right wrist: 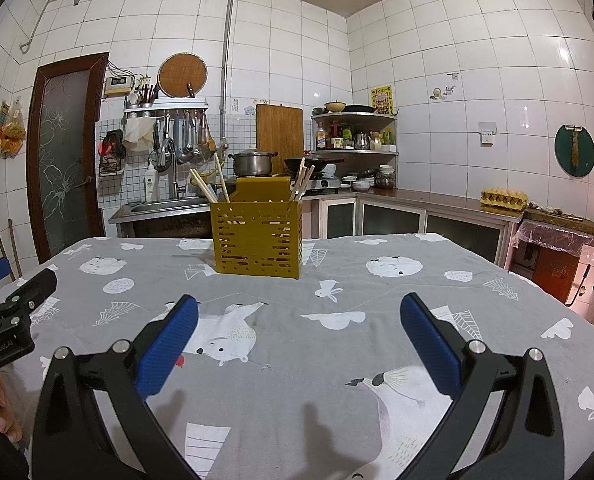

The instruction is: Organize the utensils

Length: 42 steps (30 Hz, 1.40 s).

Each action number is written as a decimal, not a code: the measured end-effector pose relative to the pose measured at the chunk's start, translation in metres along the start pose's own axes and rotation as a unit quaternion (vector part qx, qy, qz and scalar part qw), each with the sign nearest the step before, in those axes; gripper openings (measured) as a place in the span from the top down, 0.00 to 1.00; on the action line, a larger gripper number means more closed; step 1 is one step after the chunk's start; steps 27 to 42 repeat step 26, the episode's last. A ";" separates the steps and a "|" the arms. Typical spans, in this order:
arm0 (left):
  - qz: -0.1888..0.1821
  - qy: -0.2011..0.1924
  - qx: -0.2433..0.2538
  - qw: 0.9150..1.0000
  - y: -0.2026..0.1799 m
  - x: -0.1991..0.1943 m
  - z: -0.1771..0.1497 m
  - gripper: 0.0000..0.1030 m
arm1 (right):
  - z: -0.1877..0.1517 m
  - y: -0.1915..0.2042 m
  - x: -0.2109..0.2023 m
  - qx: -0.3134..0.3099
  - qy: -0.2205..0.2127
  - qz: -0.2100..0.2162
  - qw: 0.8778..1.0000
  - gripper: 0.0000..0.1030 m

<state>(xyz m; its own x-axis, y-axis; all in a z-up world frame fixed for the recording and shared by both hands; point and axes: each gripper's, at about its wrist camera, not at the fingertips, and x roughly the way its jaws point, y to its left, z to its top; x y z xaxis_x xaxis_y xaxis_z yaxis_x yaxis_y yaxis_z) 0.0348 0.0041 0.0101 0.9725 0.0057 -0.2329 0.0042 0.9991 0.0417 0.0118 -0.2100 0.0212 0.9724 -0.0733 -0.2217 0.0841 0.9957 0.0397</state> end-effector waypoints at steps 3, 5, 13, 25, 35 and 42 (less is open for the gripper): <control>0.000 0.000 0.000 1.000 0.000 0.000 0.000 0.05 | 0.000 0.000 0.000 0.000 0.000 0.000 1.000 0.04; 0.000 -0.001 0.000 1.000 0.000 0.000 0.000 0.05 | 0.000 0.000 0.000 0.000 0.000 0.000 1.000 0.04; 0.003 -0.006 0.000 1.000 0.001 0.000 0.005 0.05 | 0.000 0.000 0.000 0.000 0.000 0.000 1.000 0.04; 0.005 -0.008 0.000 1.000 0.001 0.000 0.005 0.05 | 0.000 0.000 0.000 0.000 0.001 0.000 1.000 0.04; 0.005 -0.007 0.001 1.000 0.001 0.001 0.005 0.05 | 0.000 -0.001 0.001 -0.001 0.001 0.000 1.000 0.04; 0.005 -0.007 0.001 1.000 0.001 0.001 0.005 0.05 | 0.000 -0.001 0.001 -0.001 0.001 0.000 1.000 0.04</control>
